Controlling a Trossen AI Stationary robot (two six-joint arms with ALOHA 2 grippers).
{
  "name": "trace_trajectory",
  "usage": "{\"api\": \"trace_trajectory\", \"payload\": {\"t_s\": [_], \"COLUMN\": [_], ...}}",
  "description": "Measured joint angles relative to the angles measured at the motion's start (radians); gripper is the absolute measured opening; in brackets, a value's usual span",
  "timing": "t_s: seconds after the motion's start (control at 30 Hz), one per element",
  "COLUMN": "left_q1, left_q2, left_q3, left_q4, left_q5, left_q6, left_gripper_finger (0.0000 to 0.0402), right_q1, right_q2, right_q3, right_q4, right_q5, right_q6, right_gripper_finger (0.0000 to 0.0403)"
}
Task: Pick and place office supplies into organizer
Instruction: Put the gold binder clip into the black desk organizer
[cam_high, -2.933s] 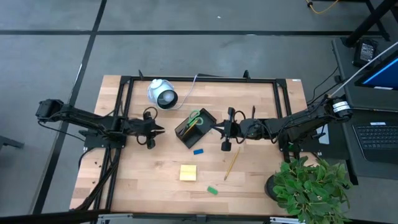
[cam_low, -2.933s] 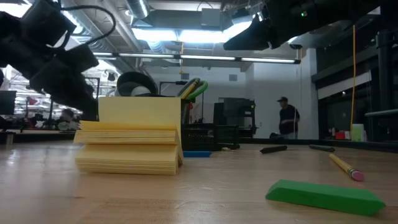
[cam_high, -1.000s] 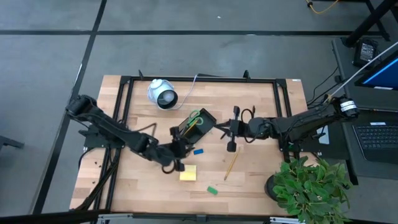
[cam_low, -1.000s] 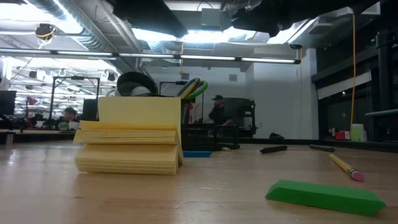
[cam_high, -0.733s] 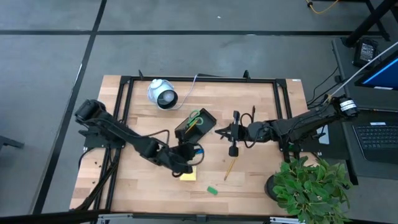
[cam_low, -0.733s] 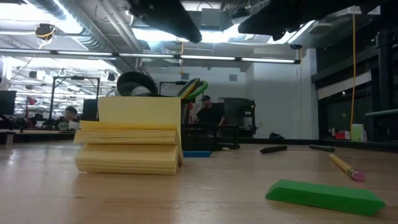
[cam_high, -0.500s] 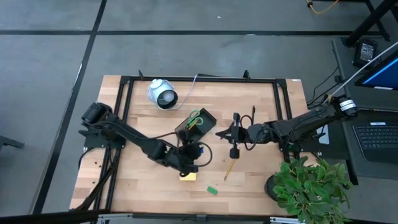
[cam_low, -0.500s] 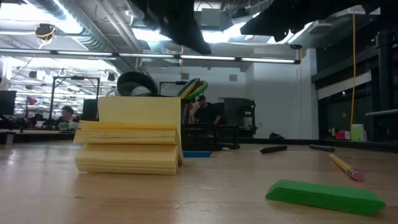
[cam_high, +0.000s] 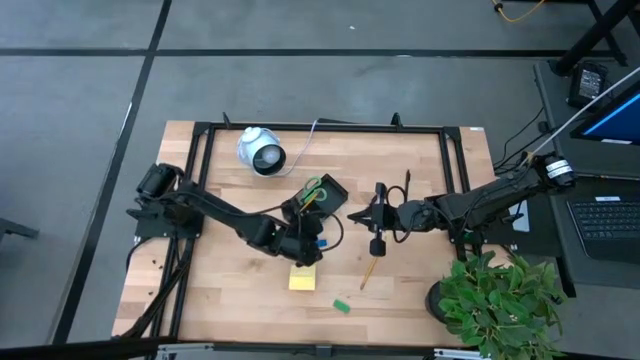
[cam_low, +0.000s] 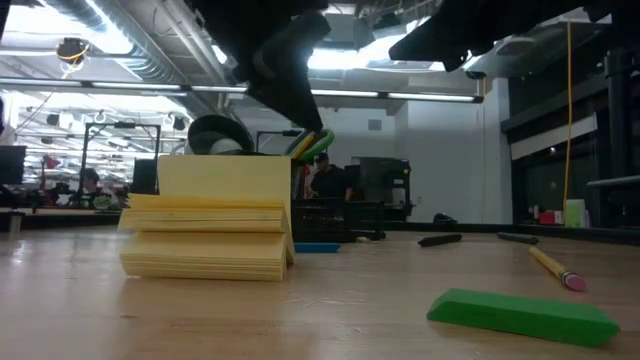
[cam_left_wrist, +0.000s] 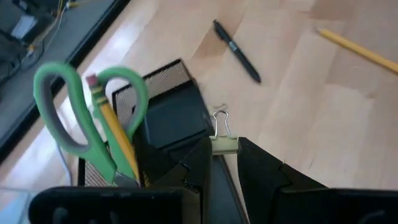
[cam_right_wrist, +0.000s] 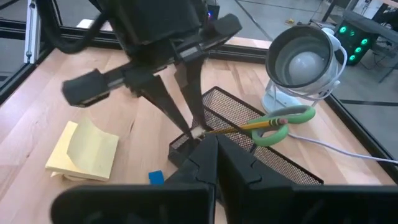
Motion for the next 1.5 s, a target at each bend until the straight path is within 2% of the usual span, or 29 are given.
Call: {"api": "trace_trajectory", "payload": {"t_s": [0.63, 0.83, 1.03, 1.5], "left_q1": [0.049, 0.069, 0.076, 0.076], "left_q2": [0.131, 0.138, 0.142, 0.144], "left_q3": [-0.002, -0.002, -0.002, -0.003], "left_q4": [-0.021, -0.079, -0.079, -0.082], "left_q5": [0.012, 0.020, 0.059, 0.082], "left_q6": [-0.057, -0.084, -0.090, -0.098], "left_gripper_finger": [0.0061, 0.0061, 0.0061, 0.0061], "right_q1": [0.000, 0.000, 0.000, 0.000], "right_q2": [0.000, 0.000, 0.000, 0.000], "right_q3": [0.000, 0.000, -0.001, -0.001], "right_q4": [-0.007, -0.013, -0.014, -0.014], "right_q5": [0.000, 0.000, 0.000, 0.000], "right_q6": [0.023, 0.023, 0.022, 0.019], "right_gripper_finger": [0.0008, 0.0008, 0.0008, 0.0008]}}
